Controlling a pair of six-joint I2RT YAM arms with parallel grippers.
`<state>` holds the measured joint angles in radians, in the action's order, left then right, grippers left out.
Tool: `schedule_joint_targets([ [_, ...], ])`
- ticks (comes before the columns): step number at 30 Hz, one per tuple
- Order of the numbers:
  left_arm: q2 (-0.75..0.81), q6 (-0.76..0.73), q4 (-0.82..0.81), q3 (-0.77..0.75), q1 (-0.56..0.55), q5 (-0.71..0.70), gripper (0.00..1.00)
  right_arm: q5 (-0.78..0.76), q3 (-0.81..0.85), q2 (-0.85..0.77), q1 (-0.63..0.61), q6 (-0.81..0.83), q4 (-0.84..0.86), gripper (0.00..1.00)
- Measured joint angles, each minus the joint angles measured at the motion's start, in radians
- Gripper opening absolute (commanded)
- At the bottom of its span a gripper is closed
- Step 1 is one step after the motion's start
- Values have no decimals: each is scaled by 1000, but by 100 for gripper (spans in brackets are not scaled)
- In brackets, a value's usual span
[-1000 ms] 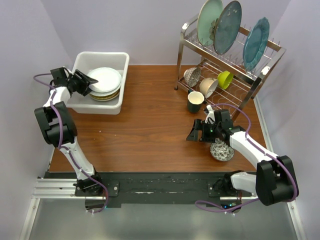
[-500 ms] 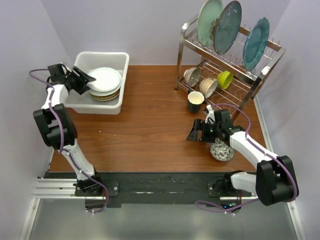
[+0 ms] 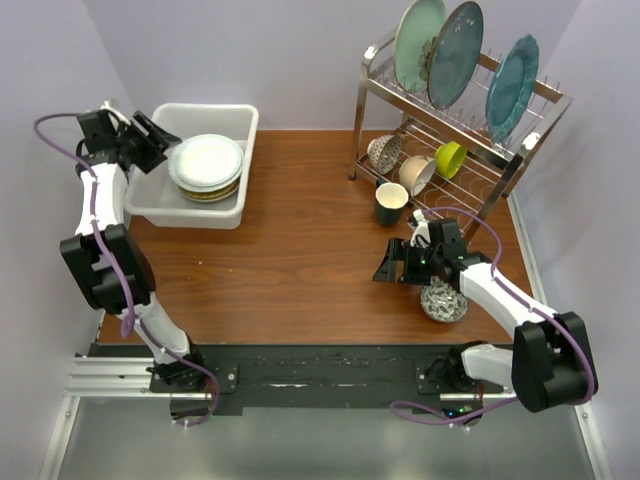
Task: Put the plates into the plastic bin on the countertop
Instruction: Reset both arms
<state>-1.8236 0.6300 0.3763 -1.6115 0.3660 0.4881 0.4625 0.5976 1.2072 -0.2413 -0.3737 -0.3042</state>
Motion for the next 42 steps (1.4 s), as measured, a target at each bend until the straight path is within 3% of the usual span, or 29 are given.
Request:
schedule_joint_targets([
  [11,130,-83,72,-83,-8,-56,74,0,0,-12,0,0,-10,88],
  [19,214,-261,173,-102,-134,-187,100,0,15,-12,0,0,-19,88],
  [33,364,-494,265,-31,-404,-313,100,-23,54,-12,-8,1,-47,89],
  [42,383,-547,301,89,-580,-396,100,-91,121,-19,-39,2,-92,89],
])
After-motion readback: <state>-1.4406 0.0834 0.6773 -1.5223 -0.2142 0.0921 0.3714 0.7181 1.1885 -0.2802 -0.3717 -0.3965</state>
